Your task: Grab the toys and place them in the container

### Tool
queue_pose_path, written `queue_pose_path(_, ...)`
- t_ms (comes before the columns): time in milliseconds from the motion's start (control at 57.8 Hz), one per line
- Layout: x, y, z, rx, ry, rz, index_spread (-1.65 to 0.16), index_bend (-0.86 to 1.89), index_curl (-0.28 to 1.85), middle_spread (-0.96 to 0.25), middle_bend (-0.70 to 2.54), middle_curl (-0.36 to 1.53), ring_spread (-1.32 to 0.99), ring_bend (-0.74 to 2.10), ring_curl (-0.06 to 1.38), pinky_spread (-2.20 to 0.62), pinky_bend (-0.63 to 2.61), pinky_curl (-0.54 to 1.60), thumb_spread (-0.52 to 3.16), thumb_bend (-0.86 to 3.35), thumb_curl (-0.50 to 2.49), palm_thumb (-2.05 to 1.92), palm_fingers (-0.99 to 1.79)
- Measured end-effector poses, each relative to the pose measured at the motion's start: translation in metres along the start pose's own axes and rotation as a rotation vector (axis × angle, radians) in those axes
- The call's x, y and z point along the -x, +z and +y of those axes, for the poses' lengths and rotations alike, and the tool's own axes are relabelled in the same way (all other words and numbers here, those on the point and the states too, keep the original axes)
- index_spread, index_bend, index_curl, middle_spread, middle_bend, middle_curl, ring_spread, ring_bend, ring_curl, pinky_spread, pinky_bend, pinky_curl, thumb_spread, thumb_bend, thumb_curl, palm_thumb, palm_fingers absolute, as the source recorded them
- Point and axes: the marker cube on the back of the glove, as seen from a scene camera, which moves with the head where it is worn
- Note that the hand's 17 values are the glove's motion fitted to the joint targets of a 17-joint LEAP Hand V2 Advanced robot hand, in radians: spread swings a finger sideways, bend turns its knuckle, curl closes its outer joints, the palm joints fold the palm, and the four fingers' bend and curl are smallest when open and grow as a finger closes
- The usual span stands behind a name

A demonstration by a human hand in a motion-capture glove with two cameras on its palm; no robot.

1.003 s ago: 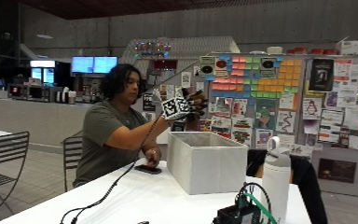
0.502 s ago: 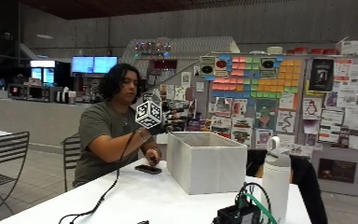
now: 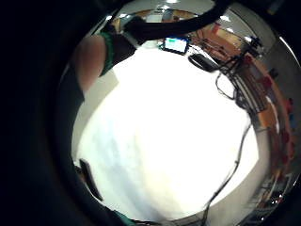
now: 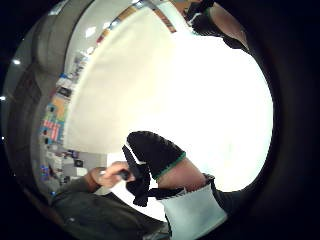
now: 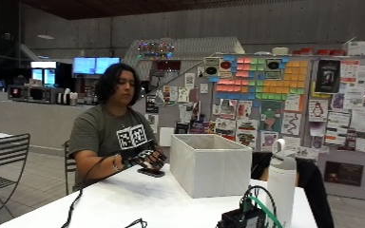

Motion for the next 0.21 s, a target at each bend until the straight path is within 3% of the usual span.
queue_pose_path(208, -0.025, 0.021, 0.005, 0.016, 0.03, 0.007, -0.39, 0.3, 0.39, -0.14, 0.47, 0.53, -0.21, 0.69, 0.2, 0.01, 0.76, 0.23, 1.05, -0.07, 0.26, -0.08, 0.2)
